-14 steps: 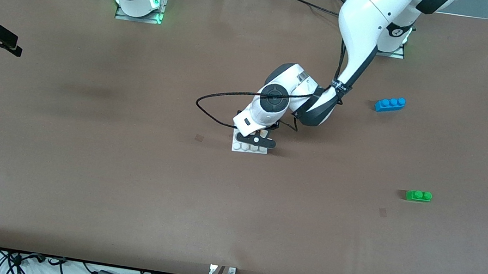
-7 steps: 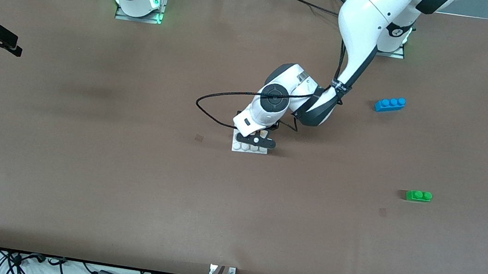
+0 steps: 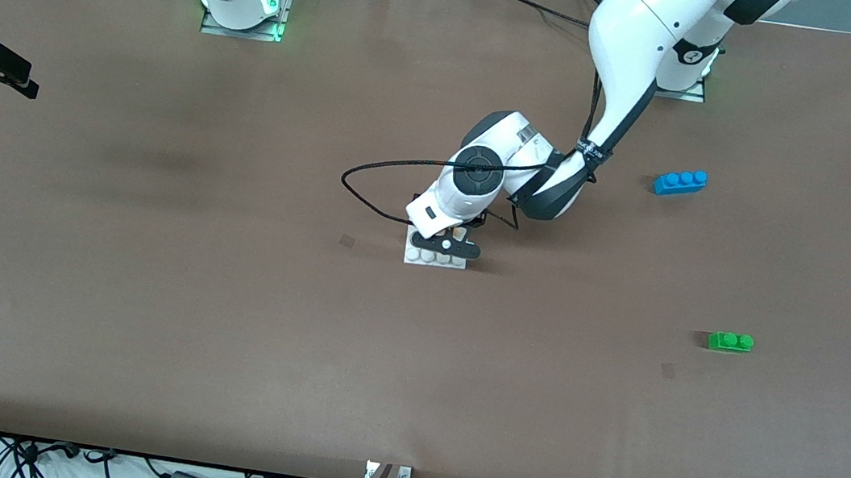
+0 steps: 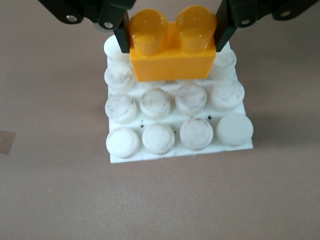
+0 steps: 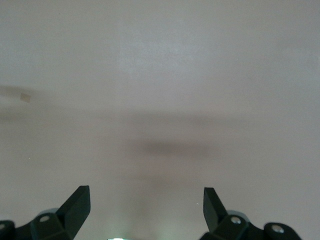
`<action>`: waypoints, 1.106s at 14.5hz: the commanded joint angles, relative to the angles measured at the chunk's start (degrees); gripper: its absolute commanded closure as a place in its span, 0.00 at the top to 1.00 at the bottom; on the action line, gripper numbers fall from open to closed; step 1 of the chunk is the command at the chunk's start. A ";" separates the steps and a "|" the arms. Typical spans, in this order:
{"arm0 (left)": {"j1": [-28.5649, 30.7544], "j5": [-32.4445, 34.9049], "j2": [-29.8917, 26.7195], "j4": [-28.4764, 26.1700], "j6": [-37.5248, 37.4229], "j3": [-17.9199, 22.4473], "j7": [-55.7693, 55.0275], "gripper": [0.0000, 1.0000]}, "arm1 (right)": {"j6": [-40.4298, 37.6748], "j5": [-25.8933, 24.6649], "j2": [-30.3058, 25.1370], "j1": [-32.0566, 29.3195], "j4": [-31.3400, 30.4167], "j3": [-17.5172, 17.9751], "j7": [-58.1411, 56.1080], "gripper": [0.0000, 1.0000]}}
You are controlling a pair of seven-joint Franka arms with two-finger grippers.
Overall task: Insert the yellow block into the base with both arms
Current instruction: 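Press the yellow brick down onto the base plate with the left gripper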
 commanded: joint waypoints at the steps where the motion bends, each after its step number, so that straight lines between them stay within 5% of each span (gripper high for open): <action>1: -1.43 0.02 -0.13 -1.09 1.41 1.60 0.01 0.51 | 0.34 -1.00 -0.89 -0.29 -0.96 0.49 -0.12 1.00; 8: -1.43 0.10 -0.13 -1.27 0.88 2.12 0.19 0.53 | 0.34 -0.91 -0.89 -0.29 -0.96 0.58 -0.12 1.00; 10: -1.17 0.10 -0.74 -1.09 0.44 2.12 0.27 1.00 | 0.34 -1.00 -0.89 -0.29 -0.96 0.49 -0.12 1.00; 16: 6.55 -0.86 -10.57 0.41 -11.95 0.72 2.99 1.00 | 0.34 -1.00 -0.89 -0.29 -0.96 0.49 -0.12 1.00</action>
